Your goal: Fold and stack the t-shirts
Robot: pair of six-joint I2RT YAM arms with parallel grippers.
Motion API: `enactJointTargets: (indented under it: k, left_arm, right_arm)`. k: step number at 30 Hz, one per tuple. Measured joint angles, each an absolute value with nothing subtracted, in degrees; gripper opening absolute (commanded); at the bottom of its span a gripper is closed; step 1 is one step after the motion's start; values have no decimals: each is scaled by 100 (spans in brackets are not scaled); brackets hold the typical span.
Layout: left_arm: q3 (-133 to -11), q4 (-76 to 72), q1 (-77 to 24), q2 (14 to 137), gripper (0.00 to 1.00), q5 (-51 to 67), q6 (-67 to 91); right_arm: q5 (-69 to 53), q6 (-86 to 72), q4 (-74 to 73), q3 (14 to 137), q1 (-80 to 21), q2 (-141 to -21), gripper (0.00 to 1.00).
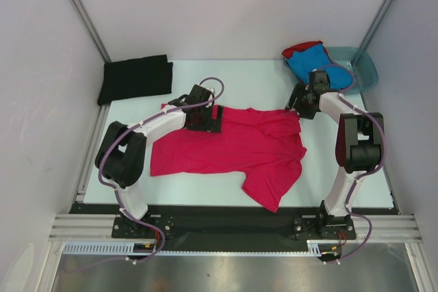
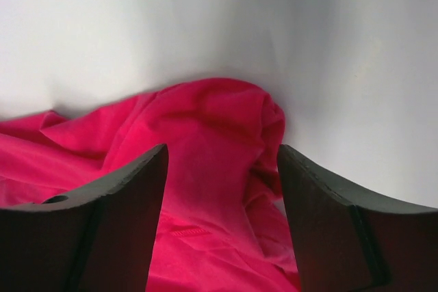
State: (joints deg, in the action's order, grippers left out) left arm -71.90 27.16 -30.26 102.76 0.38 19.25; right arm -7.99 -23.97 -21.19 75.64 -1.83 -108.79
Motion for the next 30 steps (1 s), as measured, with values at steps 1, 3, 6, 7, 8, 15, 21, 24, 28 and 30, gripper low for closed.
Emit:
enactJointTargets:
  k: [1, 3, 6, 7, 8, 15, 21, 24, 28, 30]
  left_arm:
    - [-7190, 2716, -3026, 10276, 100, 40, 1918]
    - [-7192, 2716, -3026, 10276, 100, 43, 1907]
    - [-7192, 2716, -3026, 10276, 100, 45, 1898]
    - [-7190, 2716, -3026, 10276, 100, 45, 1898]
    - [-7190, 2716, -3026, 10276, 100, 45, 1896]
    - [-7192, 2718, -3026, 10276, 100, 47, 1896]
    - [-7192, 2733, -3026, 10280, 100, 45, 1896]
    - [-7203, 2738, -3026, 10313, 100, 45, 1896]
    - [-7260, 2753, -3026, 10394, 100, 47, 1894]
    - [-7273, 2755, -3026, 10416, 100, 45, 1896]
  right_arm:
    - [-727, -2377, -2152, 7553, -209, -10840, 70]
    - [-622, -2349, -2202, 7537, -226, -10787, 69]
    - [-602, -2344, -2213, 7489, -224, -10757, 65]
    - [-635, -2344, -2220, 7472, -224, -10757, 64]
    - [-676, -2346, -2220, 7452, -220, -10757, 62]
    - [-1072, -2362, -2196, 7406, -213, -10895, 36]
    - [-1310, -2383, -2209, 7470, -215, -11100, 4]
    - [-1347, -2327, -2220, 7682, -228, -11187, 5]
    - [-1358, -2141, -2174, 8154, -294, -11257, 8]
    - [-1332, -2034, -2102, 8350, -355, -11262, 9]
